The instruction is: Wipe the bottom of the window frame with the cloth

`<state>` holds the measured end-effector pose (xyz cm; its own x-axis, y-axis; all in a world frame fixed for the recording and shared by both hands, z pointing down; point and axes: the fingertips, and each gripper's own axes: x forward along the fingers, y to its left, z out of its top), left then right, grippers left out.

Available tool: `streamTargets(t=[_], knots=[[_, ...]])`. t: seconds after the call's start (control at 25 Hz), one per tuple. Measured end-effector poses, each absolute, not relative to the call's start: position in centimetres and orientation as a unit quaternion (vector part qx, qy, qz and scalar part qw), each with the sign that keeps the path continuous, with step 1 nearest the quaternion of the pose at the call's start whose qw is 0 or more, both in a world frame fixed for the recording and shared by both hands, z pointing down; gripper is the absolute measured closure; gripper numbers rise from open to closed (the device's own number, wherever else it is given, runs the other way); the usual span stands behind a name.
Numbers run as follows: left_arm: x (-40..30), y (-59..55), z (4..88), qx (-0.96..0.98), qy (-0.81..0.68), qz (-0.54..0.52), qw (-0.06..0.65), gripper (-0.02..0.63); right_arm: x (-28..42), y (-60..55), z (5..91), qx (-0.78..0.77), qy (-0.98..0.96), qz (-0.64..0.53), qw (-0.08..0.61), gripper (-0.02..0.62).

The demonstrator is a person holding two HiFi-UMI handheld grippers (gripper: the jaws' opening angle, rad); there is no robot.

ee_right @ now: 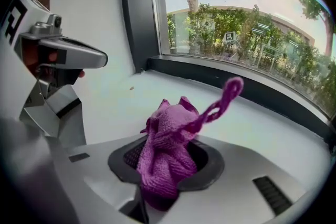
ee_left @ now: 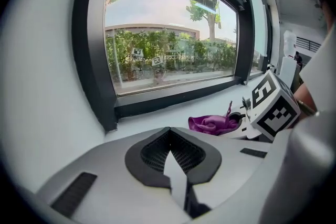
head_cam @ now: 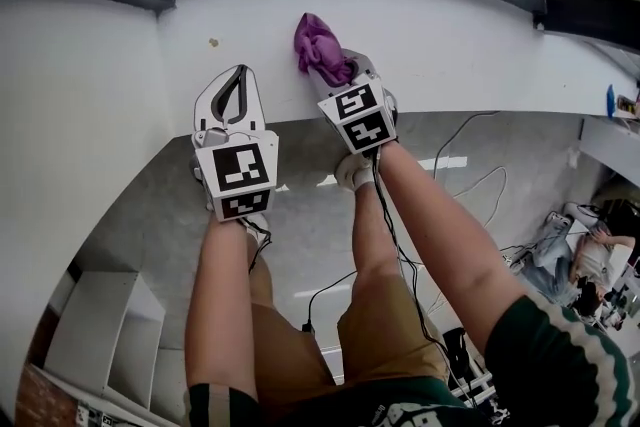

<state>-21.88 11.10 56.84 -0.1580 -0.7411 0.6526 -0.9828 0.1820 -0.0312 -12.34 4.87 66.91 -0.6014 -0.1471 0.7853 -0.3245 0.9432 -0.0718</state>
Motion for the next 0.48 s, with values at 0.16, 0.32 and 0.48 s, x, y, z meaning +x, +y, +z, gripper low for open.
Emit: streamTargets(t=[0.16,0.32,0.48], knots=[[-24.1,12.8,56.8,0.580,-0.735,0.236,0.260,0.600,-15.4,6.9,66.9,0.111,-0.893,0.104,0.423,0.465],[-25.6,14.4,56.8,0.568,-0.742,0.235,0.268,0.600,-18.6,9.0,66.9,0.085,-0.897,0.097,0.424,0.465],[-26.4,15.9,56.6,0.558,-0.743,0.252,0.270,0.600,-22.3,11.5,66.8,0.052,-0.904,0.093,0.415,0.465]])
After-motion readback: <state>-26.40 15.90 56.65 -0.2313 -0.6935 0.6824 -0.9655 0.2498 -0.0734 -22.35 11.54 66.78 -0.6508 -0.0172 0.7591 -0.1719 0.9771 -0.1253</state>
